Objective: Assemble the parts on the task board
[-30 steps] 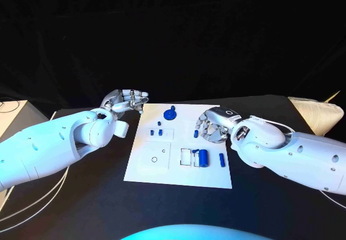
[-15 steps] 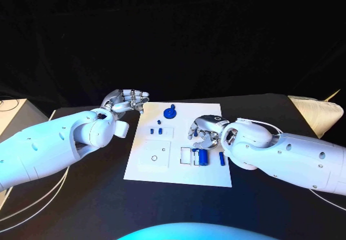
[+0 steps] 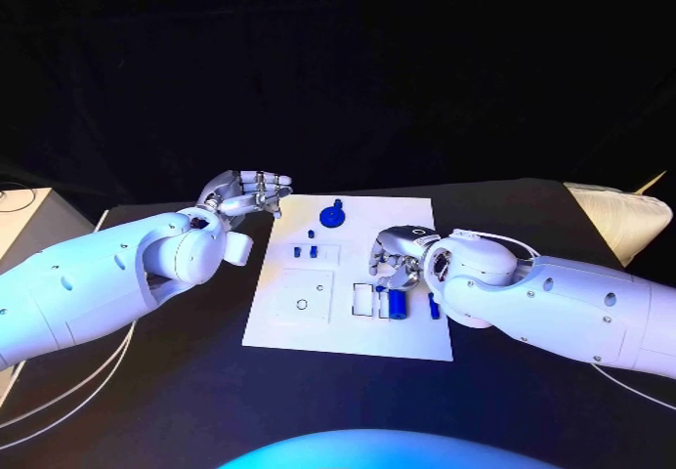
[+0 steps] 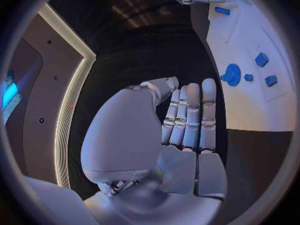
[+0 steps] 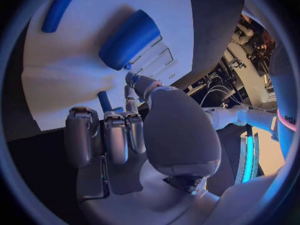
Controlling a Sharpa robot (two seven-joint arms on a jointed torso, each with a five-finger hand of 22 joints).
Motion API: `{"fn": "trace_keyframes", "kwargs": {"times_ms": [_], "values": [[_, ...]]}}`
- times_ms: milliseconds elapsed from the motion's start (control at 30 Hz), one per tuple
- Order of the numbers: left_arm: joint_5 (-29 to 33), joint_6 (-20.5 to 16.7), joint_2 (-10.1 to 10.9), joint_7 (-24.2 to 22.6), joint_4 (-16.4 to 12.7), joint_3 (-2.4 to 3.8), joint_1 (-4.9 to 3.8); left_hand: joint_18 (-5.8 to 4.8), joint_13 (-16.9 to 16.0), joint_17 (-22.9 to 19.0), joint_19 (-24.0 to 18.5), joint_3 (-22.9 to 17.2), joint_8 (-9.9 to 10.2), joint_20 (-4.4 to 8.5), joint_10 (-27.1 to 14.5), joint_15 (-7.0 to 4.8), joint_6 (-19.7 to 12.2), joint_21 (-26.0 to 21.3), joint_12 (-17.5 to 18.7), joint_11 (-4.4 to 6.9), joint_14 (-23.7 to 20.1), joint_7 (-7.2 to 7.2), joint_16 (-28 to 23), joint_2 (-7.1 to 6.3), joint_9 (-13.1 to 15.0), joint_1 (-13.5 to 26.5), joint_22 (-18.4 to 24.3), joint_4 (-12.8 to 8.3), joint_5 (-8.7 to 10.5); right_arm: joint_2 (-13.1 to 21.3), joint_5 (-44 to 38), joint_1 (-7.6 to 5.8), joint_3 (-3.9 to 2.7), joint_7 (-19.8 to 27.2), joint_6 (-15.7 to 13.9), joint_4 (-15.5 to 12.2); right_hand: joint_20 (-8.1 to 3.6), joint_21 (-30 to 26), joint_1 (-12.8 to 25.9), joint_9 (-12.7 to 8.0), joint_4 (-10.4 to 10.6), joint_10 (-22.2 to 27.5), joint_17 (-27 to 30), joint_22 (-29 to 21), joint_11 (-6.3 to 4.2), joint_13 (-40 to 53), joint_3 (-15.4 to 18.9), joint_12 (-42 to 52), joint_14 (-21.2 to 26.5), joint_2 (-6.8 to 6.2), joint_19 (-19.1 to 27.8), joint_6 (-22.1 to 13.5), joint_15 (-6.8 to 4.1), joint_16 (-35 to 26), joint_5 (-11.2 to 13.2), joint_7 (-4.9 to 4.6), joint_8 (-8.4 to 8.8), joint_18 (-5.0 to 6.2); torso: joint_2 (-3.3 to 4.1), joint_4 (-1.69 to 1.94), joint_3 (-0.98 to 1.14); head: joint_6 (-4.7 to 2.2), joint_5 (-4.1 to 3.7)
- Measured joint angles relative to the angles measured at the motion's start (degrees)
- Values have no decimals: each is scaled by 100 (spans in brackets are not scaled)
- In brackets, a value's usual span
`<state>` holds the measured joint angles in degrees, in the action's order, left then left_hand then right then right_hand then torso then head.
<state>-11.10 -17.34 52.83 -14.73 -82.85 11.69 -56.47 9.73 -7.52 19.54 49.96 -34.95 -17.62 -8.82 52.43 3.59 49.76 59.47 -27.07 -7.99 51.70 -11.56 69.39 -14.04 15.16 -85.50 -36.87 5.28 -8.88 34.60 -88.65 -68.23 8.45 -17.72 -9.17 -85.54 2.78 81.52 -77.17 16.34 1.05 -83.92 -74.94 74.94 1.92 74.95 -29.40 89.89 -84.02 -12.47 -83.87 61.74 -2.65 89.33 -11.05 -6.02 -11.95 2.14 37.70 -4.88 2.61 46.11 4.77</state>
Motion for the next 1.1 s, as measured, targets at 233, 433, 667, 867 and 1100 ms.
{"fn": "trace_keyframes", "kwargs": {"times_ms": [233,433,667,867,1100], "values": [[0,0,5,7,-6,0,0,0,0,0,0,0,0,0,0,0,0,0,0,0,0,0,0,0,0,0,0,0,0,-6,-107,4,5,-55,168,14,0,35,0,10,-35,-11,1,-1,-29,-1,-1,0,0,0,0,18,0,-1,211,18,-23,0,-1,-8,4,29,24],[0,0,8,15,-8,0,0,0,0,1,0,0,0,0,0,0,0,0,0,0,0,0,0,0,0,0,0,0,0,-15,-158,6,6,-57,276,2,0,35,0,16,-50,-11,1,-1,-29,-1,15,0,0,0,0,18,0,21,318,18,-23,0,-1,-10,9,44,35],[0,0,12,25,-9,0,0,0,0,-6,0,0,0,0,-14,0,0,0,0,-14,0,0,0,0,0,0,0,0,0,-41,-195,6,7,-57,320,21,0,51,0,16,-50,-10,1,-1,-29,-2,15,0,0,0,0,18,0,21,320,18,-22,0,-3,-14,10,46,44],[0,0,12,31,-11,0,1,0,0,-7,0,0,0,0,-21,0,0,0,0,-21,0,0,0,0,0,0,0,0,0,-94,-244,6,12,-57,322,86,0,66,1,16,-50,-10,2,-2,-29,-2,15,0,0,1,-1,18,-1,21,320,19,-22,0,-3,-15,12,51,47],[0,0,13,36,-12,0,1,0,0,-7,0,0,0,0,-21,0,0,0,0,-21,0,0,0,0,0,0,0,0,0,-149,-297,14,24,-56,321,153,0,66,1,15,-50,-10,2,-2,-29,-3,15,0,0,1,-1,18,-1,21,353,18,-22,0,-1,-14,12,65,47]]}}
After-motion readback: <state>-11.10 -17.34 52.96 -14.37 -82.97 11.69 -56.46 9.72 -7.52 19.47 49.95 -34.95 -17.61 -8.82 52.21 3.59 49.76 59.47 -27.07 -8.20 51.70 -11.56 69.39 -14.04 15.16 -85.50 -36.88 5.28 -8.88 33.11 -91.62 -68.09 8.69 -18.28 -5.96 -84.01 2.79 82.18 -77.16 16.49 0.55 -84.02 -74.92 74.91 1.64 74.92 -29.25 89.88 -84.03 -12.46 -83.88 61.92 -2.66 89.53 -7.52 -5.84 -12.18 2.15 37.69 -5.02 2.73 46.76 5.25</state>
